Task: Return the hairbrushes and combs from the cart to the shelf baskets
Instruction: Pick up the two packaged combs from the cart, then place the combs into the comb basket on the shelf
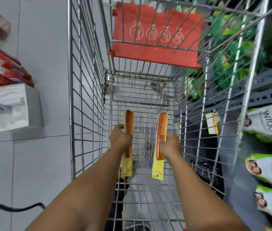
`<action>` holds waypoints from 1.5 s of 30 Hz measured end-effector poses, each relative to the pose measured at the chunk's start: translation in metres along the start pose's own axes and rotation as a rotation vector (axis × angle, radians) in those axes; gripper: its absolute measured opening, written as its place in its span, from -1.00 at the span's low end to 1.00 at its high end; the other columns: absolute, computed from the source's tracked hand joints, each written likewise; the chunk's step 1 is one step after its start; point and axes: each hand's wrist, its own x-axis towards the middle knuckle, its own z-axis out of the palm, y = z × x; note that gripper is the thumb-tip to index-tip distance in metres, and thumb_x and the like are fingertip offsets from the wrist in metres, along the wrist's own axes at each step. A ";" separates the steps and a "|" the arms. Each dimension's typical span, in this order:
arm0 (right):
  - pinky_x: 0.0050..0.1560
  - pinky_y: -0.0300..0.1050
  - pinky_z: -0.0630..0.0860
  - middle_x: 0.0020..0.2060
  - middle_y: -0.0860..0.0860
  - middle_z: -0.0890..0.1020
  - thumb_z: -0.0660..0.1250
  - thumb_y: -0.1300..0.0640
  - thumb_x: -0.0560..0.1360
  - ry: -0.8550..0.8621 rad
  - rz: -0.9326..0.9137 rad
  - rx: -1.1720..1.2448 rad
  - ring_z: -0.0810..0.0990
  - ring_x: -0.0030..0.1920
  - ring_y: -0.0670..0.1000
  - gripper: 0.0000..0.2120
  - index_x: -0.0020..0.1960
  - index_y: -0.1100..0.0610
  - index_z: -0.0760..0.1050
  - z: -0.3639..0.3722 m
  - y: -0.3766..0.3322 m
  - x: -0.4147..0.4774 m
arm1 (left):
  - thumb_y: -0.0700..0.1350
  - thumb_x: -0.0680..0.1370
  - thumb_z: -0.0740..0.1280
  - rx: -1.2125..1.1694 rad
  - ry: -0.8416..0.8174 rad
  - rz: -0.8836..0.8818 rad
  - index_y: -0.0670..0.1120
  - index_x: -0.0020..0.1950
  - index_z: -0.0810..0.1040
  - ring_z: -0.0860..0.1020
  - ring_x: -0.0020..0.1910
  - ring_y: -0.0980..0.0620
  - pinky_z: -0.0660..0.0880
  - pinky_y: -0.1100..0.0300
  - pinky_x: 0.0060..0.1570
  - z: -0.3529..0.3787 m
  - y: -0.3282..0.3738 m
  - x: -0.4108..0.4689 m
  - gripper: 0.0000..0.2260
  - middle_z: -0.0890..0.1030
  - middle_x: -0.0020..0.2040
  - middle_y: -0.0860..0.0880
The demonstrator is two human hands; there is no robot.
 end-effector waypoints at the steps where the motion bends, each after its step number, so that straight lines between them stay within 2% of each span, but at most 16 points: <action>1: -0.06 -0.04 0.52 -0.01 0.06 0.61 0.27 0.11 0.55 0.007 -0.006 0.047 0.58 -0.02 0.14 -0.83 0.09 0.15 0.53 -0.009 0.002 -0.004 | -0.24 0.47 0.41 -0.041 -0.019 0.027 -0.07 0.34 0.42 0.58 -0.27 0.05 0.50 0.19 -0.39 0.000 0.008 -0.007 -0.55 0.60 0.08 -0.10; 6: -0.18 -0.07 0.50 -0.14 0.06 0.62 0.26 0.10 0.55 0.065 -0.095 0.269 0.60 -0.13 0.12 -0.85 0.01 0.15 0.56 -0.049 -0.002 -0.033 | -0.26 0.42 0.46 -0.286 -0.186 0.126 -0.18 0.23 0.51 0.63 -0.25 -0.12 0.61 -0.01 -0.22 -0.012 0.053 -0.039 -0.61 0.65 -0.03 -0.21; 8: -0.16 0.01 0.54 -0.24 0.10 0.61 0.26 0.09 0.55 0.092 -0.146 0.334 0.59 -0.22 0.12 -0.79 -0.02 0.23 0.56 -0.062 -0.003 -0.046 | -0.30 0.42 0.45 -0.311 -0.253 0.191 -0.22 0.15 0.55 0.59 -0.37 -0.02 0.54 0.14 -0.36 -0.020 0.070 -0.054 -0.69 0.64 -0.17 -0.16; 11: -0.21 -0.03 0.45 -0.26 0.21 0.60 0.28 0.02 0.53 0.137 -0.236 0.475 0.54 -0.26 0.12 -0.68 -0.05 0.32 0.51 -0.090 -0.003 -0.077 | -0.38 0.42 0.42 -0.335 -0.323 0.309 -0.20 0.00 0.59 0.51 -0.54 0.13 0.43 0.32 -0.54 -0.037 0.097 -0.091 -0.81 0.57 -0.37 -0.06; 14: -0.29 -0.08 0.29 -0.39 0.09 0.44 0.31 0.03 0.51 0.167 -0.333 0.601 0.39 -0.35 0.01 -0.70 -0.22 0.27 0.48 -0.121 -0.004 -0.113 | -0.41 0.41 0.42 -0.346 -0.348 0.384 -0.17 -0.07 0.60 0.55 -0.43 0.04 0.50 0.29 -0.48 -0.053 0.118 -0.132 -0.81 0.60 -0.33 -0.08; 17: -0.36 -0.03 0.33 -0.48 -0.03 0.30 0.32 0.01 0.49 0.184 -0.419 0.709 0.28 -0.44 -0.05 -0.70 -0.33 0.10 0.35 -0.156 0.001 -0.153 | -0.41 0.40 0.42 -0.360 -0.383 0.452 -0.22 0.00 0.59 0.56 -0.37 -0.02 0.53 0.26 -0.44 -0.063 0.139 -0.180 -0.78 0.61 -0.26 -0.15; 19: -0.38 -0.04 0.34 -0.53 -0.11 0.31 0.32 0.04 0.52 0.196 -0.459 0.798 0.29 -0.49 -0.11 -0.70 -0.33 0.13 0.37 -0.182 0.008 -0.185 | -0.41 0.40 0.42 -0.378 -0.417 0.512 -0.24 0.00 0.59 0.57 -0.42 0.03 0.51 0.28 -0.48 -0.065 0.153 -0.216 -0.79 0.61 -0.29 -0.13; 22: -0.30 -0.04 0.40 -0.38 0.04 0.51 0.30 0.10 0.54 0.246 -0.510 0.907 0.46 -0.36 -0.03 -0.75 -0.14 0.30 0.54 -0.225 0.025 -0.231 | -0.38 0.40 0.43 -0.389 -0.507 0.605 -0.19 -0.09 0.61 0.57 -0.44 0.04 0.50 0.27 -0.47 -0.061 0.172 -0.273 -0.85 0.62 -0.33 -0.09; 26: -0.05 0.17 0.57 -0.25 0.12 0.64 0.28 0.19 0.56 0.252 -0.529 1.079 0.58 -0.19 0.12 -0.85 -0.10 0.19 0.60 -0.276 0.058 -0.281 | -0.37 0.43 0.42 -0.380 -0.636 0.721 -0.21 -0.05 0.61 0.58 -0.44 0.05 0.53 0.24 -0.45 -0.045 0.192 -0.353 -0.86 0.62 -0.26 -0.13; 30: -0.12 0.02 0.52 -0.21 0.16 0.63 0.27 0.19 0.57 0.372 -0.542 1.139 0.57 -0.21 0.10 -0.85 -0.03 0.25 0.57 -0.319 0.108 -0.326 | -0.36 0.44 0.41 -0.303 -0.778 0.795 -0.17 -0.12 0.62 0.60 -0.43 0.05 0.55 0.23 -0.44 -0.018 0.199 -0.426 -0.89 0.64 -0.32 -0.07; 35: -0.32 -0.09 0.56 -0.41 0.02 0.65 0.29 0.18 0.56 0.459 -0.493 1.239 0.59 -0.43 -0.03 -0.84 -0.17 0.14 0.58 -0.351 0.183 -0.370 | -0.36 0.46 0.40 -0.199 -0.923 0.818 -0.18 -0.18 0.62 0.57 -0.43 -0.01 0.57 0.15 -0.43 0.027 0.187 -0.501 -0.90 0.62 -0.36 -0.09; 38: -0.20 0.00 0.57 -0.34 0.07 0.66 0.31 0.17 0.54 0.538 -0.450 1.268 0.61 -0.35 0.01 -0.85 -0.17 0.15 0.60 -0.360 0.226 -0.392 | -0.35 0.47 0.38 -0.135 -1.006 0.827 -0.24 -0.08 0.61 0.57 -0.44 0.02 0.56 0.18 -0.42 0.059 0.171 -0.535 -0.93 0.62 -0.34 -0.09; 40: -0.13 0.02 0.56 -0.31 0.05 0.68 0.32 0.17 0.54 0.620 -0.402 1.273 0.62 -0.29 0.03 -0.84 -0.18 0.13 0.62 -0.365 0.260 -0.409 | -0.35 0.47 0.39 -0.088 -1.067 0.826 -0.28 0.05 0.60 0.59 -0.42 0.03 0.55 0.21 -0.45 0.086 0.155 -0.564 -0.83 0.62 -0.26 -0.12; 41: -0.09 0.03 0.56 -0.30 0.04 0.69 0.32 0.17 0.53 0.672 -0.377 1.291 0.63 -0.26 0.03 -0.84 -0.19 0.13 0.62 -0.367 0.281 -0.420 | -0.35 0.46 0.39 -0.062 -1.095 0.819 -0.27 0.05 0.60 0.60 -0.43 0.04 0.55 0.23 -0.48 0.101 0.144 -0.581 -0.83 0.63 -0.25 -0.13; 43: 0.03 0.05 0.56 -0.26 0.01 0.70 0.34 0.16 0.52 0.744 -0.317 1.298 0.65 -0.18 0.03 -0.85 -0.20 0.11 0.61 -0.369 0.309 -0.433 | -0.37 0.46 0.39 -0.033 -1.137 0.807 -0.24 -0.14 0.58 0.60 -0.47 0.08 0.54 0.25 -0.51 0.126 0.128 -0.605 -0.94 0.64 -0.34 -0.07; 45: 0.20 0.14 0.51 -0.10 0.05 0.71 0.36 0.12 0.51 0.810 -0.265 1.310 0.64 -0.01 0.07 -0.92 -0.13 0.09 0.61 -0.370 0.340 -0.446 | -0.38 0.47 0.37 0.021 -1.205 0.800 -0.20 -0.18 0.59 0.60 -0.49 0.09 0.54 0.26 -0.52 0.151 0.108 -0.629 -0.89 0.65 -0.42 -0.03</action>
